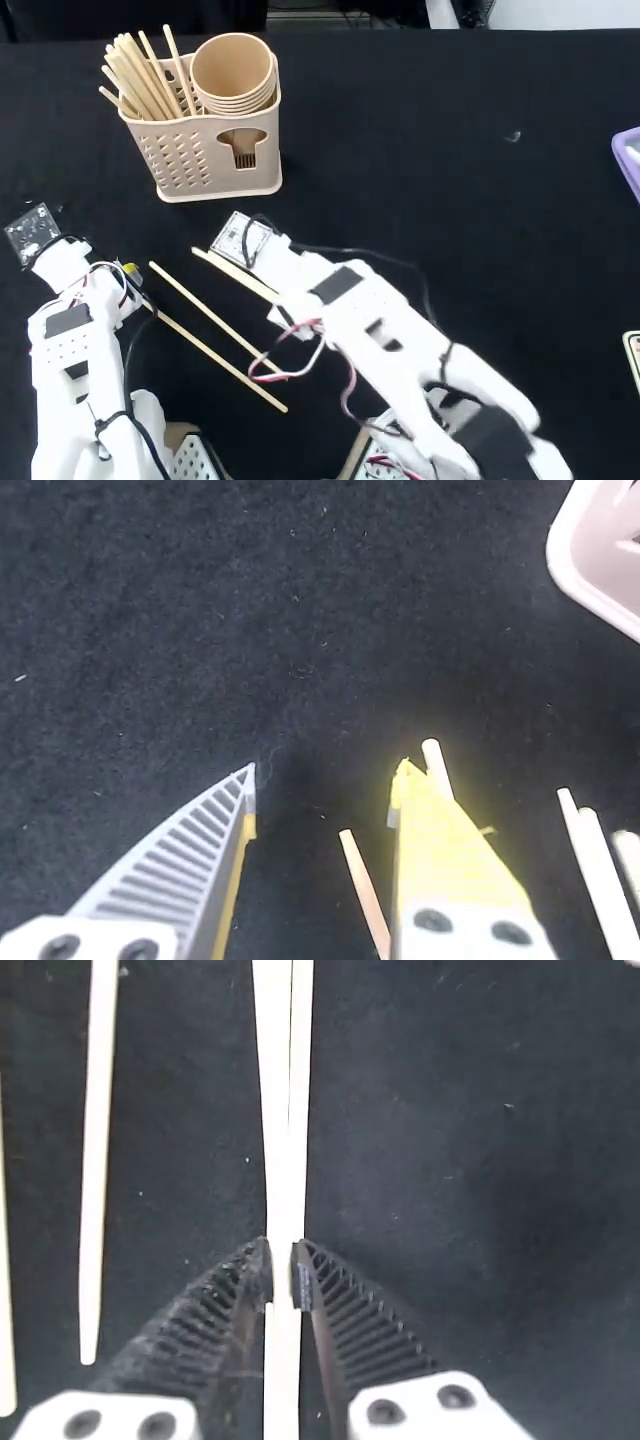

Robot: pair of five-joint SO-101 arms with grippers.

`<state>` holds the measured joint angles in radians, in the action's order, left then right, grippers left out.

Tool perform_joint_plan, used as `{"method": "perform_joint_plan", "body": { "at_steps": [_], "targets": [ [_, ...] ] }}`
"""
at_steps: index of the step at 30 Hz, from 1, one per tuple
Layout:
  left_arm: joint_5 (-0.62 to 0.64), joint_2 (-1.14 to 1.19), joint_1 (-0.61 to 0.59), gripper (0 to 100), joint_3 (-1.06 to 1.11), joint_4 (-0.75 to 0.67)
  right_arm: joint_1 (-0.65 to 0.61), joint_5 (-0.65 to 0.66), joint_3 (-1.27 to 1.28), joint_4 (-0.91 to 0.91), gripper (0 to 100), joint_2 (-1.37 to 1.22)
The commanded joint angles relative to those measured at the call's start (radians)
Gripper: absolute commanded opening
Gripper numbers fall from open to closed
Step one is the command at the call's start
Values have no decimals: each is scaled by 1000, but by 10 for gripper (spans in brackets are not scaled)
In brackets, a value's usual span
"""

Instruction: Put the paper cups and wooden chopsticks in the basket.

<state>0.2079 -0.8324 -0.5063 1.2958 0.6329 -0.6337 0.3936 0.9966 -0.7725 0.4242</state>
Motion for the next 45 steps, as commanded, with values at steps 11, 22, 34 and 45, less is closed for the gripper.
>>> {"method": "perform_joint_plan", "body": {
  "at_steps": [11, 22, 34, 45],
  "targets": [
    [5, -21, 16, 213, -5, -20, 2, -11, -53, 81, 114, -90],
    [3, -21, 16, 213, -7, -20, -3, -8, -260, 48, 166, -371],
    [3, -21, 15, 213, -7, -20, -11, -5, -292, 40, 16, -414],
    [3, -21, 15, 213, -7, -20, 9, -9, -73, 40, 10, -2]
  ]
}}
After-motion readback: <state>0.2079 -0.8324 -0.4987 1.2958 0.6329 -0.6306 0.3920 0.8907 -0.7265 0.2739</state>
